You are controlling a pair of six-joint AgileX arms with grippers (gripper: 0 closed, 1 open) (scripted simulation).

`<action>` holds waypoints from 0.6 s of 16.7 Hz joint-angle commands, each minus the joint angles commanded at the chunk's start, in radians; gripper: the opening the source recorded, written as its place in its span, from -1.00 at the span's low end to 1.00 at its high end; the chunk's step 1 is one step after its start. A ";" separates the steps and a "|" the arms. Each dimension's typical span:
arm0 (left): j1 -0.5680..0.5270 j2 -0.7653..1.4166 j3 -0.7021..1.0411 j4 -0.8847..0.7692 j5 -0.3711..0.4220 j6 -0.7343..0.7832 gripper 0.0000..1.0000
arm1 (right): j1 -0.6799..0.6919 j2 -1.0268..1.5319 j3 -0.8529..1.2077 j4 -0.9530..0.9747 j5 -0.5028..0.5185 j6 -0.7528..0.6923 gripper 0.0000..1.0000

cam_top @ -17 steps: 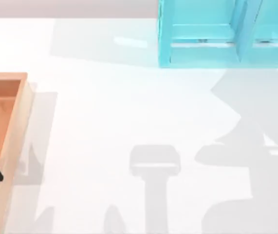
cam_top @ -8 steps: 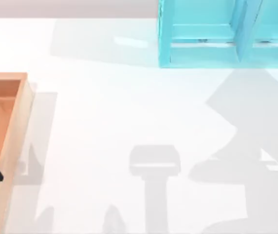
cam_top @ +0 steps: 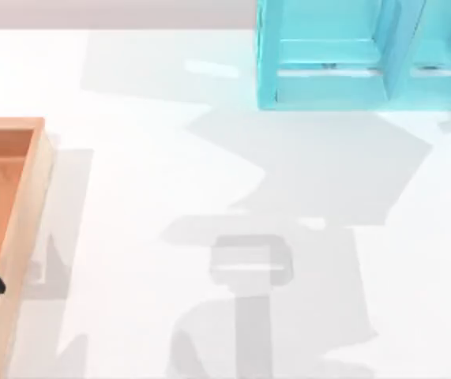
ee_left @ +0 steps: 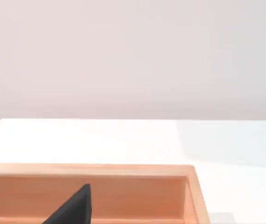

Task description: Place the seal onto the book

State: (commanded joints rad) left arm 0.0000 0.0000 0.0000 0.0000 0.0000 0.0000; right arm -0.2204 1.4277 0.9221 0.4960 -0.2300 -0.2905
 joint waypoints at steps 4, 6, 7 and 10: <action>0.000 0.000 0.000 0.000 0.000 0.000 1.00 | 0.349 0.078 0.043 0.041 0.265 -0.228 -1.00; 0.000 0.000 0.000 0.000 0.000 0.000 1.00 | 0.537 0.128 0.059 0.052 0.411 -0.349 -1.00; 0.000 0.000 0.000 0.000 0.000 0.000 1.00 | 0.630 0.156 0.066 0.055 0.485 -0.409 -1.00; 0.000 0.000 0.000 0.000 0.000 0.000 1.00 | 0.883 0.256 0.075 0.058 0.701 -0.582 -1.00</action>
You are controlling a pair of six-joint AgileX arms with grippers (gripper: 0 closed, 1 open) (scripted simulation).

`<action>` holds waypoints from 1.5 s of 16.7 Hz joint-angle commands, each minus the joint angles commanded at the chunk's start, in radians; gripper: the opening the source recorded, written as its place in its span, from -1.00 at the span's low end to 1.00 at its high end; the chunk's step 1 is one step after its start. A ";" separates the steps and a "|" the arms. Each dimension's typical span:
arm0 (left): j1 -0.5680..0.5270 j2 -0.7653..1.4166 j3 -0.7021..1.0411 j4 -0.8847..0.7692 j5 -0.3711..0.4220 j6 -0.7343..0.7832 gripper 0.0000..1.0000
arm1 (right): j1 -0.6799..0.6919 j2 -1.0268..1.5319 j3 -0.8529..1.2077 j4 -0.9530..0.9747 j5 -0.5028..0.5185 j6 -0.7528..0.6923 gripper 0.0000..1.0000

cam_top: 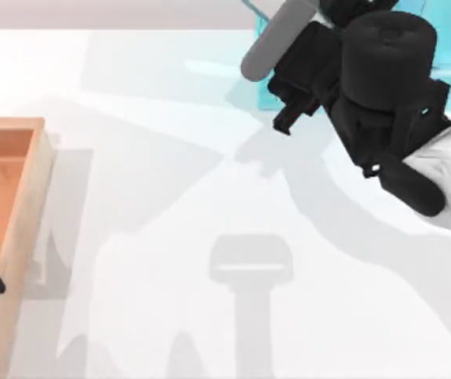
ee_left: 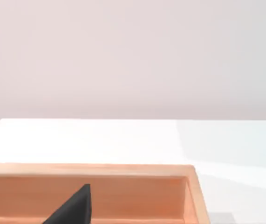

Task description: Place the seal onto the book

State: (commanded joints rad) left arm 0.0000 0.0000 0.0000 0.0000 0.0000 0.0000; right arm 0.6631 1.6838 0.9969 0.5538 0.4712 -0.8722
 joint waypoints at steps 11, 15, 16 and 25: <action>0.000 0.000 0.000 0.000 0.000 0.000 1.00 | 0.378 0.277 -0.023 -0.003 0.420 -0.317 -1.00; 0.000 0.000 0.000 0.000 0.000 0.000 1.00 | 0.376 0.276 -0.027 -0.005 0.418 -0.309 -1.00; 0.000 0.000 0.000 0.000 0.000 0.000 1.00 | 0.381 0.273 -0.029 -0.007 0.422 -0.309 -1.00; 0.000 0.000 0.000 0.000 0.000 0.000 1.00 | 0.385 0.315 -0.045 0.041 0.430 -0.306 -1.00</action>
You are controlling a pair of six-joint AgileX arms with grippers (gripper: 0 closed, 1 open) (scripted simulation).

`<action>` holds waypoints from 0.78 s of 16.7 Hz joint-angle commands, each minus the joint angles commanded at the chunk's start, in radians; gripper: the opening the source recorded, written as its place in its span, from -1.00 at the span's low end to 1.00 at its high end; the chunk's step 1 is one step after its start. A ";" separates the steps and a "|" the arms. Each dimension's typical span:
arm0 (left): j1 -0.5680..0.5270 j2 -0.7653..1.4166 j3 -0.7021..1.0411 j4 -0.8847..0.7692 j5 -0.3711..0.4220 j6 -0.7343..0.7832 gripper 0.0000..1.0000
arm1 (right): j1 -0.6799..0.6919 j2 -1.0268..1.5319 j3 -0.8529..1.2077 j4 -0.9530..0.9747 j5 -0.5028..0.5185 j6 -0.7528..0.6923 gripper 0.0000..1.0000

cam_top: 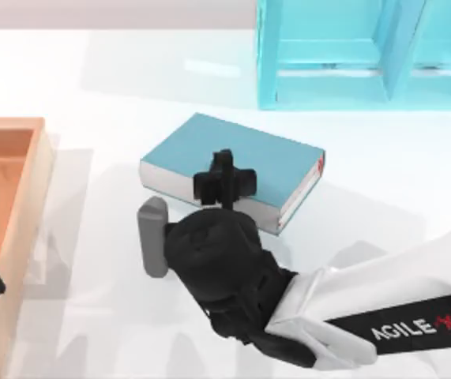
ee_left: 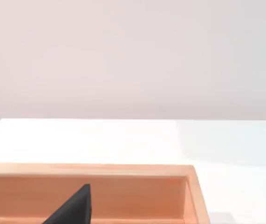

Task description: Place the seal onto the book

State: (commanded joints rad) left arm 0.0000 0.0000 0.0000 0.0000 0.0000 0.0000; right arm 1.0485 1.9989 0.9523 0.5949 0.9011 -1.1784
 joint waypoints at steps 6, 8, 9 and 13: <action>0.000 0.000 0.000 0.000 0.000 0.000 1.00 | 0.000 0.047 -0.015 0.064 -0.001 0.001 -1.00; 0.000 0.000 0.000 0.000 0.000 0.000 1.00 | 0.000 0.047 -0.015 0.064 -0.001 0.001 -0.85; 0.000 0.000 0.000 0.000 0.000 0.000 1.00 | 0.000 0.047 -0.015 0.064 -0.001 0.001 -0.70; 0.000 0.000 0.000 0.000 0.000 0.000 1.00 | 0.000 0.047 -0.015 0.064 -0.001 0.001 -0.10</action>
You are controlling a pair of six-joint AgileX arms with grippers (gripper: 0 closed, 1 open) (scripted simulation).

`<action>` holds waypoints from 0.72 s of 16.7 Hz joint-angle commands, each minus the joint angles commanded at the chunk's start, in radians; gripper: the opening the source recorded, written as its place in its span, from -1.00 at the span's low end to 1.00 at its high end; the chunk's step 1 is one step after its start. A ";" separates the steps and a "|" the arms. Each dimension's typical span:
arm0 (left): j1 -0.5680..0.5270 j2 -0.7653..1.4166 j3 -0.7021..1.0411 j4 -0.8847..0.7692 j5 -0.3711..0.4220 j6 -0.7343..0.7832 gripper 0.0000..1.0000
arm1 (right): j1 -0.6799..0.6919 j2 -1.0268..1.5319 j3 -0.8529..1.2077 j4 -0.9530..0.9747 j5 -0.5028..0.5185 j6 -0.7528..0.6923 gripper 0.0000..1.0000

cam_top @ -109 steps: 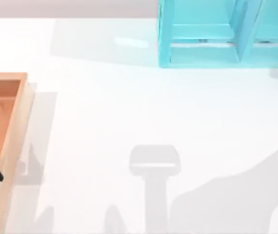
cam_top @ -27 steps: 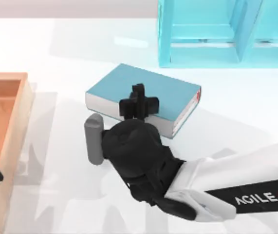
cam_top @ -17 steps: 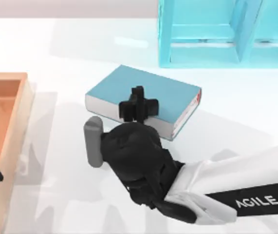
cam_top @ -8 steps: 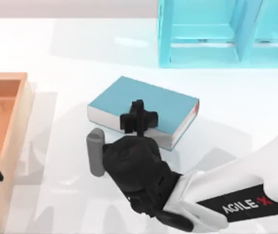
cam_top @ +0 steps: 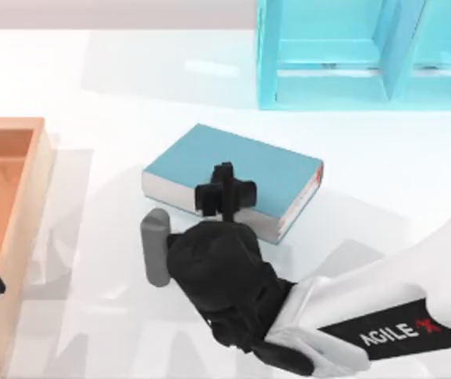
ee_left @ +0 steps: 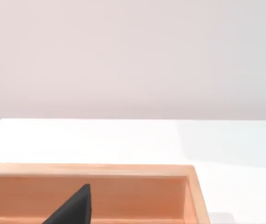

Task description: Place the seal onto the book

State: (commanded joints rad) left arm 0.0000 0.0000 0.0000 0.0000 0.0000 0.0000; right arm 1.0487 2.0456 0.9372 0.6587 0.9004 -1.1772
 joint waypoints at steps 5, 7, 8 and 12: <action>0.000 0.000 0.000 0.000 0.000 0.000 1.00 | 0.000 0.000 0.000 0.000 0.000 0.000 0.66; 0.000 0.000 0.000 0.000 0.000 0.000 1.00 | 0.000 0.000 0.000 0.000 0.000 0.000 0.96; 0.000 0.000 0.000 0.000 0.000 0.000 1.00 | 0.000 0.000 0.000 0.000 0.000 0.000 1.00; 0.000 0.000 0.000 0.000 0.000 0.000 1.00 | 0.000 0.000 0.000 0.000 0.000 0.000 1.00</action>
State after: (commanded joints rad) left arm 0.0000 0.0000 0.0000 0.0000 0.0000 0.0000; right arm 1.0487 2.0456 0.9372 0.6587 0.9004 -1.1772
